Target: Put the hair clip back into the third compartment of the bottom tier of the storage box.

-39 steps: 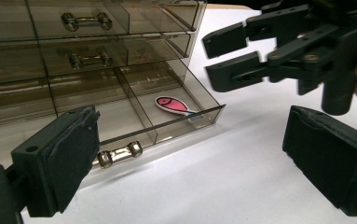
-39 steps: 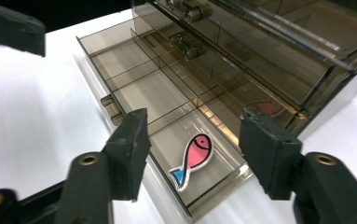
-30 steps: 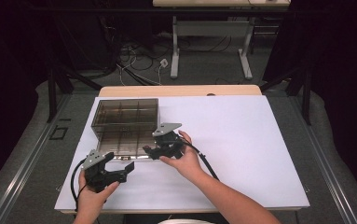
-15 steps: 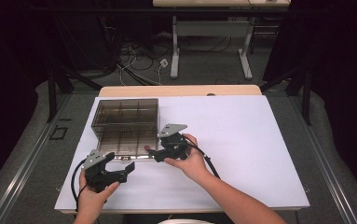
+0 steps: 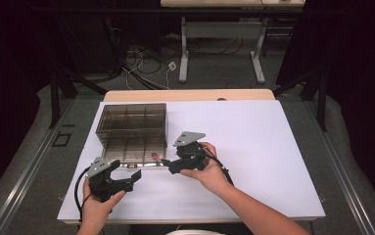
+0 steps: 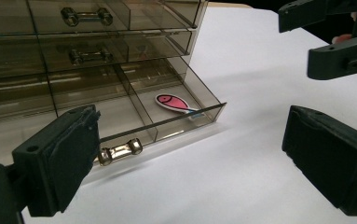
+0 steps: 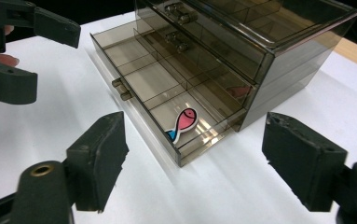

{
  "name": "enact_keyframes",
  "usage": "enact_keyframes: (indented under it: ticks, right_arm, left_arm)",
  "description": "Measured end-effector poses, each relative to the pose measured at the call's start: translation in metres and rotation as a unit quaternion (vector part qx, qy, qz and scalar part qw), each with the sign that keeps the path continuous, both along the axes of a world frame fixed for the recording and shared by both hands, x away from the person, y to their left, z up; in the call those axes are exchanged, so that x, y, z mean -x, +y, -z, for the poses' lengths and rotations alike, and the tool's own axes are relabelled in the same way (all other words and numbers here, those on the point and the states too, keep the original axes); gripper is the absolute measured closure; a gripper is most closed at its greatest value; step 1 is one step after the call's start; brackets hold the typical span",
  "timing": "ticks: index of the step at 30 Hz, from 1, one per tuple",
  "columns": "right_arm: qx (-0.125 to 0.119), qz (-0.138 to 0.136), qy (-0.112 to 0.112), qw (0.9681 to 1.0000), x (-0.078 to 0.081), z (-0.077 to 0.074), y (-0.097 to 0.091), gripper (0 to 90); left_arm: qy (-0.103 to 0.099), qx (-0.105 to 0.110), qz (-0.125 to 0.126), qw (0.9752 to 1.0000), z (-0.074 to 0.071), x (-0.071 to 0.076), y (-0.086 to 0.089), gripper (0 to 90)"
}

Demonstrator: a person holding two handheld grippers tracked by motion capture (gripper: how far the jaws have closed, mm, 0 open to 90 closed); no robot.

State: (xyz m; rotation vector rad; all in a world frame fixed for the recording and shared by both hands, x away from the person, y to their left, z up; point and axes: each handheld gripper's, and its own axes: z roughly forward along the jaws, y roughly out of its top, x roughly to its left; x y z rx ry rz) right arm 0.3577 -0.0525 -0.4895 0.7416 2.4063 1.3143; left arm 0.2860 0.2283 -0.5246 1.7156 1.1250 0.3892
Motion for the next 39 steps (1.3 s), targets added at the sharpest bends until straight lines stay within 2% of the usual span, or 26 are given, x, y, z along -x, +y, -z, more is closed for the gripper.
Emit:
enact_keyframes:
  ticks: [6,9,13,16,20,25,32,39]
  right_arm:
    - [-0.008,0.004,0.010,0.9999,0.005,-0.004,-0.012,20.9]
    - [-0.013,0.013,0.017,0.9997,0.007,-0.005,-0.019,15.5]
    - [-0.018,0.020,0.021,0.9994,0.011,-0.006,-0.029,14.3]
    - [-0.024,0.033,0.018,0.9990,0.012,-0.007,-0.036,12.4]
    - [-0.035,0.046,0.015,0.9982,0.014,-0.008,-0.044,4.4]
    - [-0.037,0.065,0.007,0.9972,0.017,-0.009,-0.056,2.6]
    - [-0.046,0.076,-0.002,0.9960,0.021,-0.009,-0.073,0.0]
    - [-0.054,0.105,-0.011,0.9929,0.023,-0.007,-0.092,0.0]
  left_arm:
    - [0.000,-0.001,0.000,1.0000,0.000,0.000,0.000,3.9]
    - [0.000,0.000,-0.001,1.0000,0.000,0.000,0.000,3.9]
    - [0.001,0.000,-0.001,1.0000,0.001,0.000,0.000,3.9]
    - [0.002,0.001,-0.002,1.0000,0.001,-0.001,-0.001,3.9]
    - [0.001,0.000,-0.004,1.0000,0.001,-0.001,0.000,3.9]
    - [0.001,0.000,-0.006,1.0000,0.001,-0.001,0.001,3.9]
    - [0.002,0.001,-0.009,1.0000,0.001,-0.002,0.001,3.8]
    - [0.000,0.001,-0.017,0.9999,0.000,-0.002,0.002,2.4]
